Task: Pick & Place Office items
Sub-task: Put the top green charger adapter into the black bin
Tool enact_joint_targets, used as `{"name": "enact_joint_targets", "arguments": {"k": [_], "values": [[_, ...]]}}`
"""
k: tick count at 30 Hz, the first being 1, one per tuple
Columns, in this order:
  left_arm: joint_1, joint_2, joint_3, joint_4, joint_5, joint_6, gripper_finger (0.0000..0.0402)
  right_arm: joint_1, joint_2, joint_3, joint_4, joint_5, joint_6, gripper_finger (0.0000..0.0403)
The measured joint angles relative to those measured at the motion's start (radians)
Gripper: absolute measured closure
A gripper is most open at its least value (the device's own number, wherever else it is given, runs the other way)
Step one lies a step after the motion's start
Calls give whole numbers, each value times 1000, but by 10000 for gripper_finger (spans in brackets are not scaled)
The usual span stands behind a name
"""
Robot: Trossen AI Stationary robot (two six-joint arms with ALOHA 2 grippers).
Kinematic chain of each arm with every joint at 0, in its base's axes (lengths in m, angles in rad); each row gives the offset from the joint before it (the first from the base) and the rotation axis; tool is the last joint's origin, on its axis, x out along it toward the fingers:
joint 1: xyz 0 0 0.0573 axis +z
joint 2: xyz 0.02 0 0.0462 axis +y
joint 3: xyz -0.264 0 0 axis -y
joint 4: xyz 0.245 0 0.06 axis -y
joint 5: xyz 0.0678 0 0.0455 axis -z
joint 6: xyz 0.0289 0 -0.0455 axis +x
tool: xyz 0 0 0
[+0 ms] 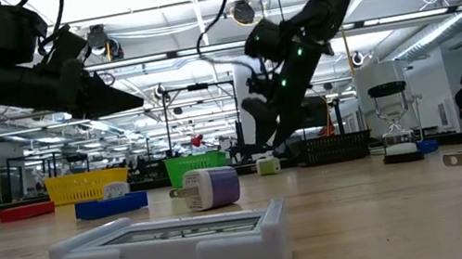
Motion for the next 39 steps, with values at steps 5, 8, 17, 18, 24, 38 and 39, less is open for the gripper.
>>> {"name": "enact_joint_targets", "arguments": {"k": [5, 8, 17, 18, 24, 38, 39], "values": [[0, 0, 0, 1, 0, 0, 369, 9, 53, 1, 33, -8, -17, 144], [0, 0, 0, 1, 0, 0, 369, 11, 75, -1, 33, -25, -25, 145], [-1, 0, 0, 1, 1, 1, 369, 10, 87, 10, 14, -23, -68, 144], [-1, 0, 0, 1, 1, 1, 369, 11, 87, 17, 9, -23, -76, 143], [-1, 0, 0, 0, 1, 0, 369, 19, 64, 104, -120, -18, -113, 130], [-1, 0, 0, 0, 2, 0, 369, 53, -12, 174, -500, 7, -699, 128], [-1, 0, 0, 0, 2, 0, 369, 57, -12, 174, -499, 11, -745, 129]]}}
